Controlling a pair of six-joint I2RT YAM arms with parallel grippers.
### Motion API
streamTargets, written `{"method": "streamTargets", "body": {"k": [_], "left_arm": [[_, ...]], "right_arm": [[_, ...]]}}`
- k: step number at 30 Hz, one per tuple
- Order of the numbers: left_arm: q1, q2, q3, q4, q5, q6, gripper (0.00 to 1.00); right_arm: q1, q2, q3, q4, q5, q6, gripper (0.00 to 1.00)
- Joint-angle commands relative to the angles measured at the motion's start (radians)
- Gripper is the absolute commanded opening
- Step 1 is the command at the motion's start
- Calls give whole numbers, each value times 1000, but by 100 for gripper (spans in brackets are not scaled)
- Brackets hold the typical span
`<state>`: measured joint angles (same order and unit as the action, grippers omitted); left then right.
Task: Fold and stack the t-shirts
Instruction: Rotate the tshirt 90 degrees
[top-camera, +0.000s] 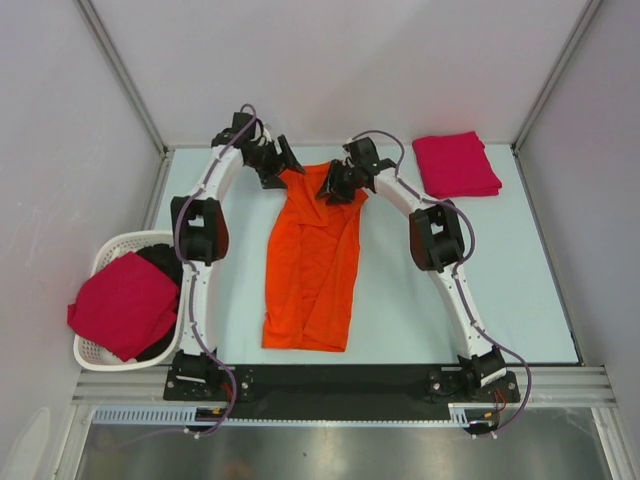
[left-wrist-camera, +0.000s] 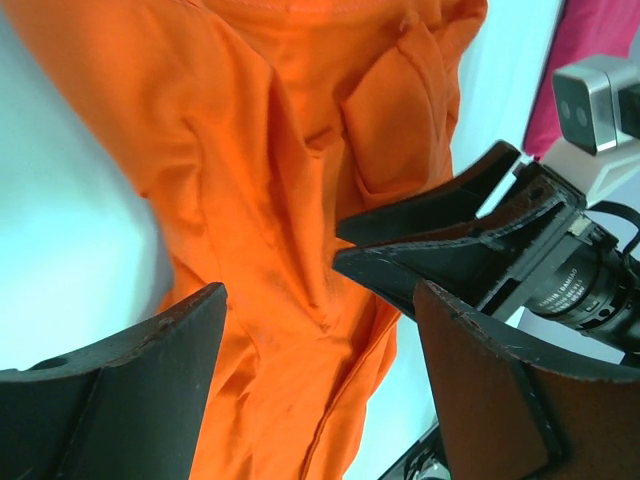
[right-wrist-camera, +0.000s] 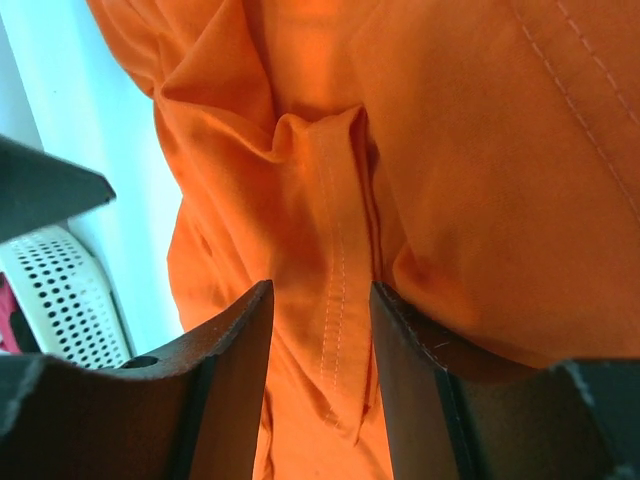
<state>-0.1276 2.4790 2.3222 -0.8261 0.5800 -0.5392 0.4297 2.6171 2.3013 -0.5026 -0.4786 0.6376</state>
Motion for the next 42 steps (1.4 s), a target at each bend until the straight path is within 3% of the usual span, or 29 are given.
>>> {"method": "streamTargets", "body": {"k": [1, 11, 16, 19, 20, 22, 26, 42], "left_arm": [[-32, -69, -6, 24, 35, 12, 80], [-30, -101, -50, 25, 41, 18, 78], [-30, -97, -61, 27, 46, 18, 75], [-32, -92, -75, 24, 46, 19, 69], [-30, -91, -81, 24, 41, 21, 66], [-30, -88, -107, 19, 40, 21, 49], [-33, -58, -127, 21, 52, 12, 1], [-33, 14, -110, -83, -97, 51, 0]], "right_arm": [[14, 34, 56, 7, 49, -38, 48], [14, 93, 127, 9, 86, -68, 41], [15, 87, 106, 16, 92, -79, 33], [20, 98, 115, 61, 49, -64, 21], [21, 104, 128, 56, 46, -61, 12], [27, 103, 141, 47, 52, -61, 1], [21, 55, 100, 64, 77, -68, 0], [-37, -71, 29, 65, 169, -116, 0]]}}
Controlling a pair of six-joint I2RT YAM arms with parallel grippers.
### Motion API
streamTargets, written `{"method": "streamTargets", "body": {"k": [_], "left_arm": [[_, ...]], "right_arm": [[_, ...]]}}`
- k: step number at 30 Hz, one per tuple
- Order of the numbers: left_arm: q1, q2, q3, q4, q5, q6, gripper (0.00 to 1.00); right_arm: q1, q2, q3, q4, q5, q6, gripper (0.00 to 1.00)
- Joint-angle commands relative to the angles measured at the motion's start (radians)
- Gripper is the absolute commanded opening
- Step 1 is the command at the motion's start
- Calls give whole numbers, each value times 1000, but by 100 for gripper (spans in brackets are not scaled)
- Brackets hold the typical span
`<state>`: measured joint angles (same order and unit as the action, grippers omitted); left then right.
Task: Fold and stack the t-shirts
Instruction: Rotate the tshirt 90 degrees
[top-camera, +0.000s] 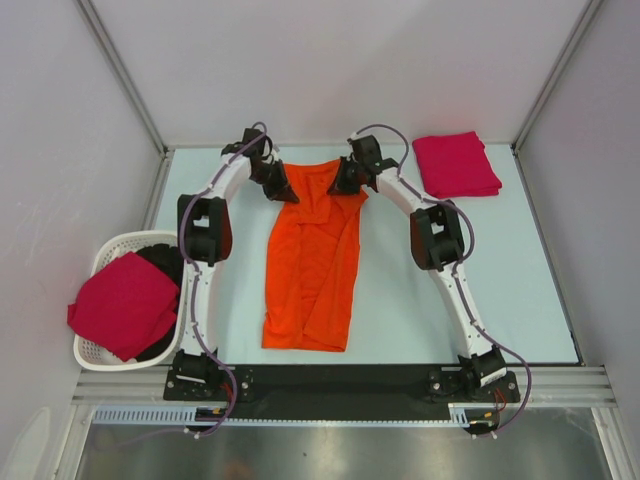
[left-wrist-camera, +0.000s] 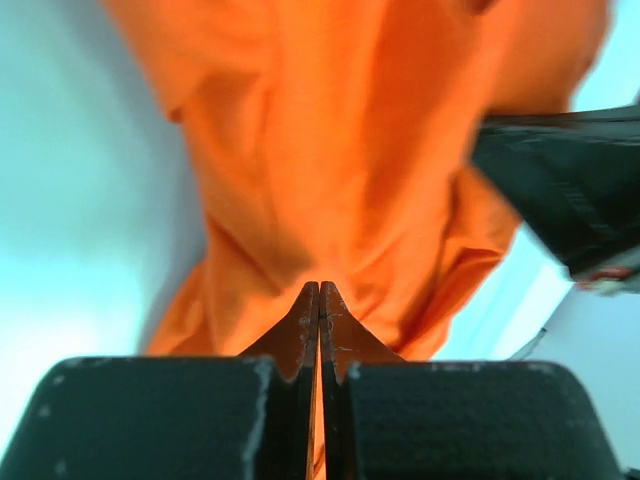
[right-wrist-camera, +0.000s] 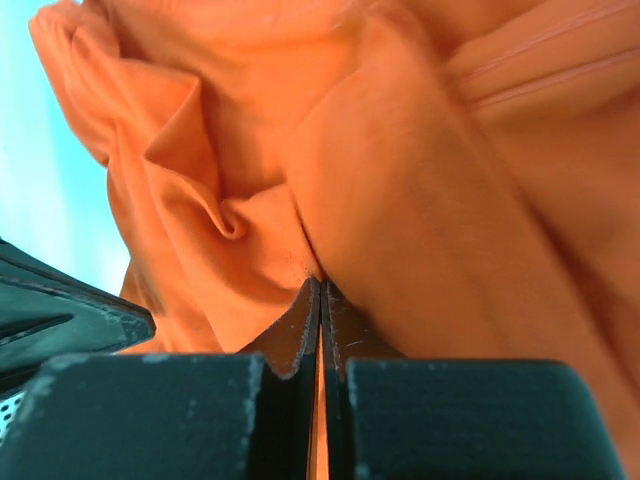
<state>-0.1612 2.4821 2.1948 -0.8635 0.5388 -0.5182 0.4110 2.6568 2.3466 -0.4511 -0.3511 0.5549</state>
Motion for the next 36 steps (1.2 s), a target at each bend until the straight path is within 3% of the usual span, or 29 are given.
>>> {"method": "streamTargets", "body": {"k": [1, 25, 27, 31, 36], "left_arm": [[-1, 14, 19, -51, -62, 30, 0], [28, 11, 34, -184, -270, 27, 0], [29, 6, 31, -167, -238, 33, 0], [28, -112, -16, 19, -119, 15, 0], [37, -189, 35, 173, -132, -43, 0]], "right_arm": [[-20, -110, -26, 17, 40, -33, 0], [-12, -63, -73, -81, -81, 5, 0], [-9, -54, -70, -92, -86, 5, 0], [-3, -63, -75, -92, -97, -9, 0], [-3, -89, -81, -95, -94, -6, 0]]}}
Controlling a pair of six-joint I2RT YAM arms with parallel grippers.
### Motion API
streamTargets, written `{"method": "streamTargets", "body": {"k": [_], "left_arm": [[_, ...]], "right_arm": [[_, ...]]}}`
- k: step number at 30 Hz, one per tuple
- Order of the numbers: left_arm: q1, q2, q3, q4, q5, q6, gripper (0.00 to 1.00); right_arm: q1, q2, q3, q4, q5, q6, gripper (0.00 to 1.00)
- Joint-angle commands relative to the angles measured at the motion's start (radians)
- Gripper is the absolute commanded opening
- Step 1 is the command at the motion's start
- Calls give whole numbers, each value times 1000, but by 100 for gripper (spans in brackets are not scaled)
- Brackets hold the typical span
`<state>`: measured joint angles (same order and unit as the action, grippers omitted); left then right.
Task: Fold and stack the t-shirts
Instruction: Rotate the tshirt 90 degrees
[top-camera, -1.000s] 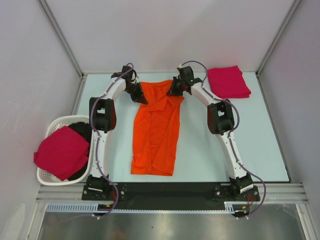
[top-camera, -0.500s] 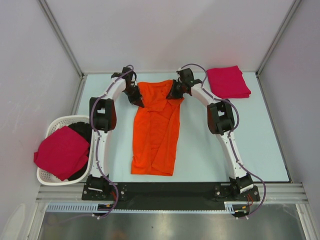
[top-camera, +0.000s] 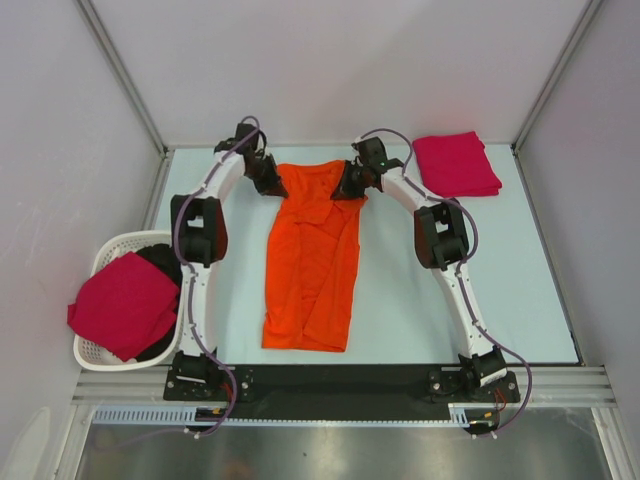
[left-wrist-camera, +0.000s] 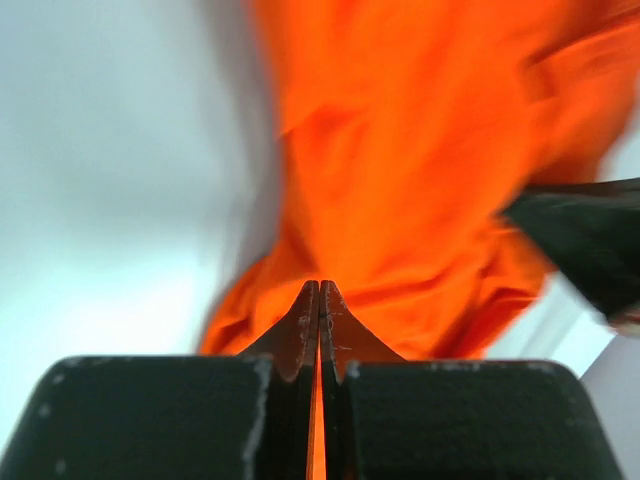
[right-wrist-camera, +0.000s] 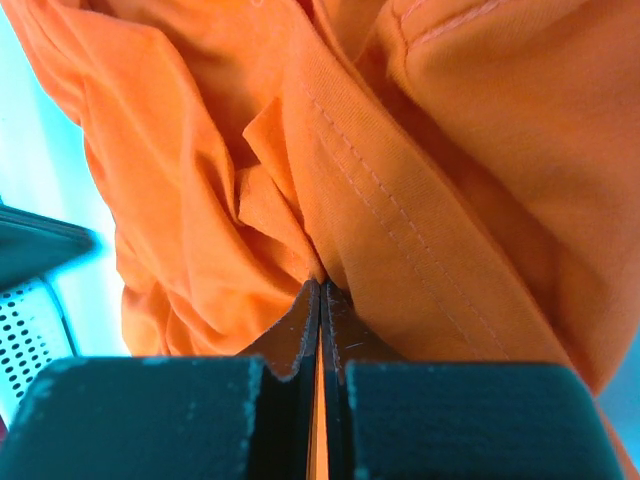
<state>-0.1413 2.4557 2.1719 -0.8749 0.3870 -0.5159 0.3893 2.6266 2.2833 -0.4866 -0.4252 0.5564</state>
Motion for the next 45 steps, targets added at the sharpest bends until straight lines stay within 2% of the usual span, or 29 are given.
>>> {"method": "streamTargets", "body": {"k": [1, 2, 6, 7, 8, 9, 13, 14, 15, 16, 17, 20, 22, 24, 26, 30, 36, 39, 45], "left_arm": [[19, -159, 89, 195, 21, -49, 0], [19, -138, 109, 200, 9, -56, 1], [42, 4, 212, 166, 96, -133, 27], [42, 38, 259, 153, 110, -136, 32], [42, 60, 267, 145, 119, -138, 35], [42, 81, 266, 142, 124, -136, 44], [45, 104, 235, 157, 160, -145, 54], [45, 106, 236, 159, 170, -142, 56], [45, 103, 235, 165, 171, -136, 58], [45, 79, 211, 180, 174, -131, 61], [48, 65, 194, 201, 182, -131, 62], [61, 40, 169, 238, 197, -144, 62], [63, 26, 173, 244, 205, -145, 62], [66, 9, 158, 237, 202, -134, 62], [68, -12, 131, 222, 190, -121, 63], [68, -24, 89, 192, 202, -105, 70], [60, -41, 52, 201, 253, -108, 78], [49, -47, 28, 195, 259, -107, 76], [17, -58, 22, 177, 234, -75, 63]], "right_arm": [[19, -62, -18, -60, -21, -7, 0], [20, -62, -18, -61, -20, -10, 0], [20, -50, -18, -67, -30, -4, 0], [20, -43, -16, -69, -43, -7, 0], [20, -43, -13, -72, -41, -9, 0], [20, -43, -18, -78, -37, -10, 0], [16, -42, -13, -93, -50, -22, 0], [19, -54, -15, -96, -49, -35, 7], [17, -62, -18, -93, -49, -44, 19], [17, -76, -28, -90, -32, -50, 24], [17, -91, -39, -70, -18, -52, 30], [16, -155, -61, -14, 9, -53, 37], [14, -192, -50, 11, 26, -50, 46], [16, -198, -9, 34, 31, -38, 54], [17, -174, 63, 28, 32, -30, 57], [20, -79, 169, 8, -9, 7, 58], [34, -16, 168, 34, -18, 23, 58], [37, 9, 168, 29, -33, 34, 58], [36, 0, 134, 34, -46, 30, 58]]}}
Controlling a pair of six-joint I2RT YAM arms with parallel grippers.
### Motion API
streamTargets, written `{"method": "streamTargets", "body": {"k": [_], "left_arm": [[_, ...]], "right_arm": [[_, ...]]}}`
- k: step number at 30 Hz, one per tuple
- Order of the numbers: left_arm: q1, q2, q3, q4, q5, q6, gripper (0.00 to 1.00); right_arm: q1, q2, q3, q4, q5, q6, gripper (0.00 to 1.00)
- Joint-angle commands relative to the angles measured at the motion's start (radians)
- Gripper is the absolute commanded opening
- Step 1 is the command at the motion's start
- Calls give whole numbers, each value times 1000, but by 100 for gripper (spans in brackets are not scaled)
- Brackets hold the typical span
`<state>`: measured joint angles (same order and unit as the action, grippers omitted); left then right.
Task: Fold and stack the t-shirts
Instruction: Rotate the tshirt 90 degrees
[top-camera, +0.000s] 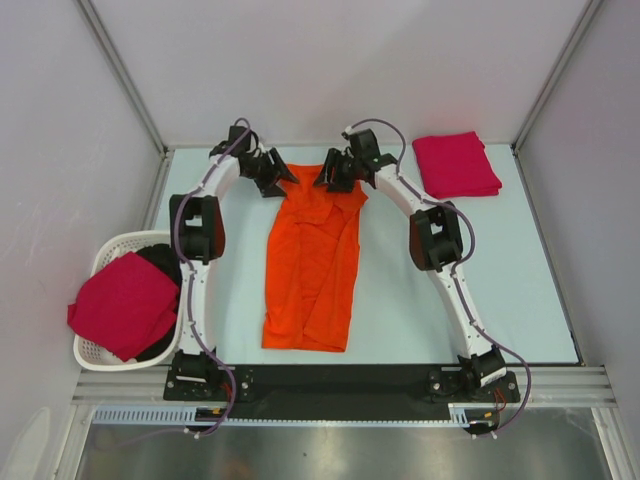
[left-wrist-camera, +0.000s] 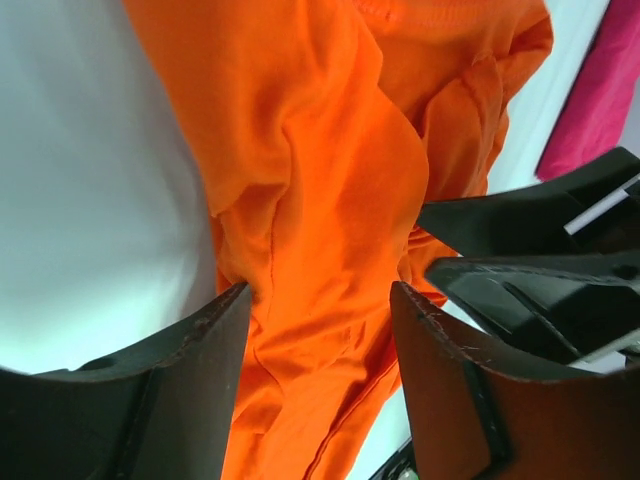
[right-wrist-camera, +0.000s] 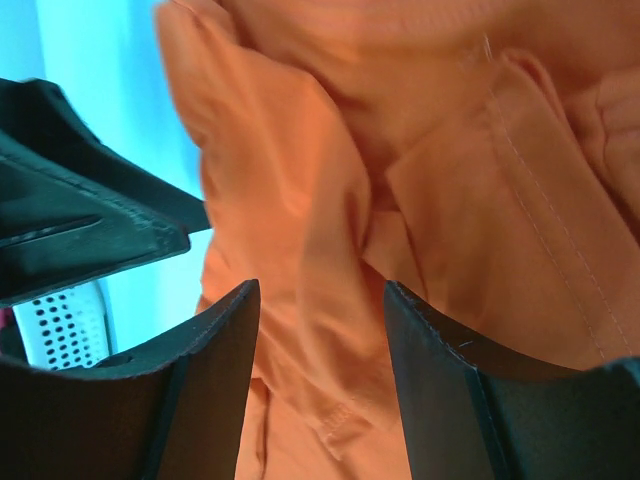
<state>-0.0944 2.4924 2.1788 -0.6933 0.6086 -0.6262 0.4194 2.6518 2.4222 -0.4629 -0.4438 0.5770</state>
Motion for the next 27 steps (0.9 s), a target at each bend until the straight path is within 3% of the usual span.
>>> {"method": "streamTargets", "body": {"k": [1, 9, 16, 24, 27], "left_arm": [[-34, -87, 24, -8, 8, 37, 63], [-56, -38, 23, -89, -43, 77, 61], [-64, 14, 67, -196, -171, 128, 48], [-90, 66, 96, -258, -276, 163, 47], [-106, 89, 104, -253, -274, 164, 29]], "right_arm": [[5, -29, -17, 10, -29, 7, 58], [-2, -43, -45, 18, -38, 4, 58], [-11, -52, -46, 10, -42, 1, 57], [-21, -67, -72, 14, -56, 1, 57], [-21, -76, -86, 6, -61, -6, 57]]}}
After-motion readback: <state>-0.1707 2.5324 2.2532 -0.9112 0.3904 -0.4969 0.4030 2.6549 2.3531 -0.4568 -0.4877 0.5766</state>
